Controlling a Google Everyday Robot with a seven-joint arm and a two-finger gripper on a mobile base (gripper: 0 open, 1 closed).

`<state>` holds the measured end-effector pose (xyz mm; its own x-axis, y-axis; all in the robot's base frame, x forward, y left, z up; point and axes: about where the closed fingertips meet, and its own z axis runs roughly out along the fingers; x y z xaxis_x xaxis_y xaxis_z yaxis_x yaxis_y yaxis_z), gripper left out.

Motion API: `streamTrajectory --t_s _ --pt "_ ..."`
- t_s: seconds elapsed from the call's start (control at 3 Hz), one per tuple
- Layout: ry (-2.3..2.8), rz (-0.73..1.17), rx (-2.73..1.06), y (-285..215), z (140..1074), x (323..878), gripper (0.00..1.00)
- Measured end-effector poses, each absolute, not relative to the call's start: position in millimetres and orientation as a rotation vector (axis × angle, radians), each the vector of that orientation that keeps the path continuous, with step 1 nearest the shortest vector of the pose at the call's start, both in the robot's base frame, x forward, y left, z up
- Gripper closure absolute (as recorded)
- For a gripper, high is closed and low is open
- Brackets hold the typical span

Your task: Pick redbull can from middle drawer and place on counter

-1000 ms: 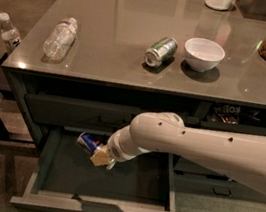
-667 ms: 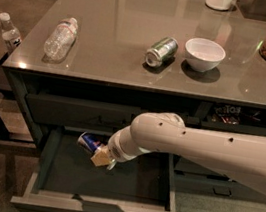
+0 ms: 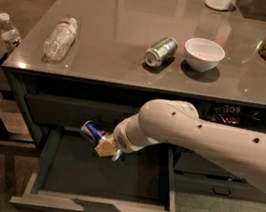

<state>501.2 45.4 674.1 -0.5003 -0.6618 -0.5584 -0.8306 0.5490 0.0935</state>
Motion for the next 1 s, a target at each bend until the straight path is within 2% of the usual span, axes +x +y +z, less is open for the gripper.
streamTrajectory --t_s 0.33,1.0 --pt "2.280 0.413 -1.205 37 731 494 1.00" --pt "2.232 0.403 -1.194 39 763 502 1.00"
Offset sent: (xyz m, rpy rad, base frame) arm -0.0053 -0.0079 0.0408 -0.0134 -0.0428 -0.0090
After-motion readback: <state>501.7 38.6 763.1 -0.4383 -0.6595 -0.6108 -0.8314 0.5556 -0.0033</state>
